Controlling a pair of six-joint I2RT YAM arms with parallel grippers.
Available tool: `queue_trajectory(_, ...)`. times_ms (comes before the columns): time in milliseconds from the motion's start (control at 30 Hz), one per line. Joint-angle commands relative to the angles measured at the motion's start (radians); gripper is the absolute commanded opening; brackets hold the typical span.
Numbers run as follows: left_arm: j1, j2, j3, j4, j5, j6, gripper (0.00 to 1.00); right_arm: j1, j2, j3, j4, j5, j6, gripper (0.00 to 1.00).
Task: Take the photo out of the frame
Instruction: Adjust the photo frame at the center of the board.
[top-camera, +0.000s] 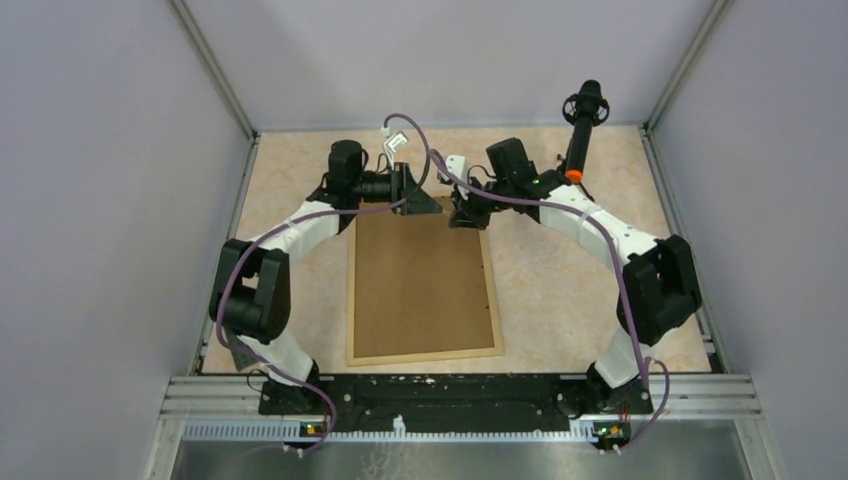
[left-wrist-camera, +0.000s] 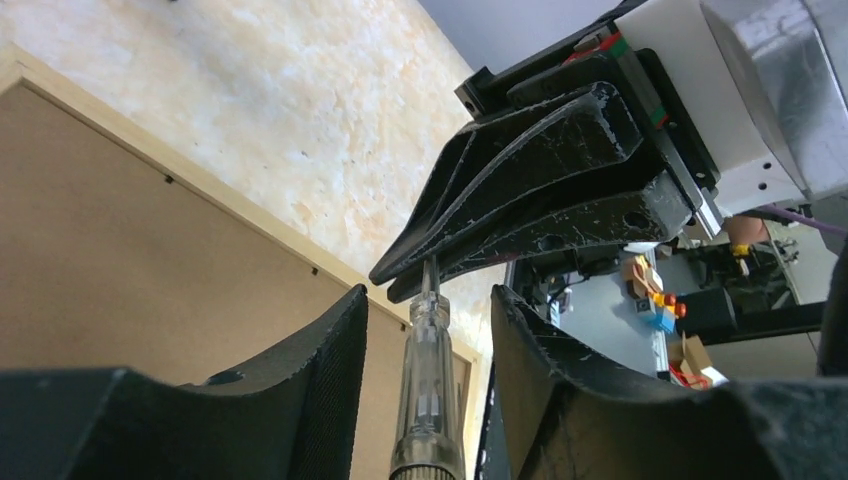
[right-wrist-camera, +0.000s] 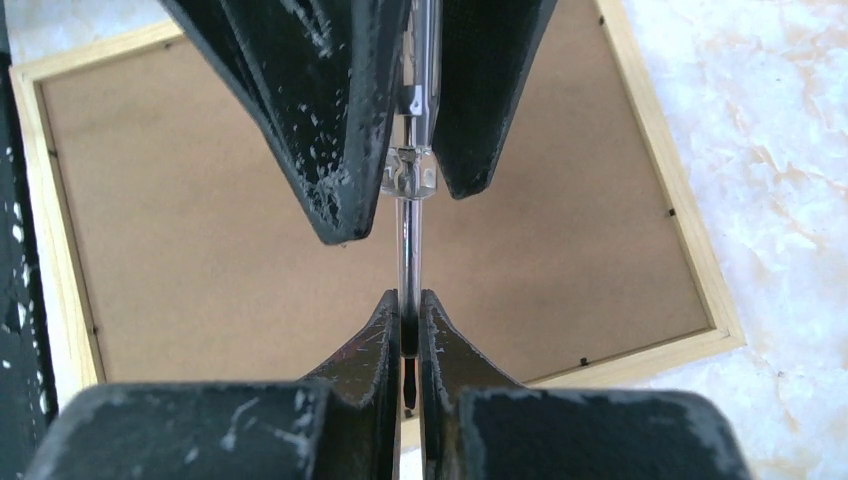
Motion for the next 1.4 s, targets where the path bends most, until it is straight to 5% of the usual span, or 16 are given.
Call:
queue_trajectory(0,-0.004,-0.019,0.046,-0.151,0.072,0.143,0.54,-0.004,-0.053,0.034,-0.089,-0.100,-0.164,0.00)
queue_trajectory(200,-0.036,0.024,0.087,-0.219,0.070,0.169,0.51,-0.004,-0.039,0.050,-0.128,-0.112,-0.193,0.00)
queue_trajectory(400,-0.058,0.040,0.067,-0.157,0.079,0.106,0.25,-0.001,-0.041,0.054,-0.143,-0.113,-0.218,0.00)
queue_trajectory(733,-0.079,0.039,0.049,-0.144,0.096,0.101,0.37,-0.002,-0.051,0.032,-0.150,-0.107,-0.230,0.00)
queue_trajectory(967,-0.096,0.048,0.042,-0.159,0.073,0.114,0.18,-0.003,-0.060,0.031,-0.144,-0.118,-0.228,0.00)
queue_trajectory(1000,-0.096,0.050,0.040,-0.158,0.071,0.108,0.13,-0.003,-0.062,0.032,-0.138,-0.112,-0.220,0.04)
queue_trajectory(1067,-0.085,0.057,0.032,-0.154,0.047,0.082,0.00,-0.010,-0.074,0.022,-0.120,-0.090,-0.183,0.33)
queue_trajectory(1167,-0.030,0.056,-0.026,-0.052,0.012,-0.030,0.00,-0.073,-0.088,-0.017,-0.115,-0.062,-0.101,0.67)
queue_trajectory(1367,0.038,0.077,-0.091,0.059,-0.059,-0.073,0.00,-0.237,-0.031,-0.102,-0.219,-0.081,-0.052,0.70)
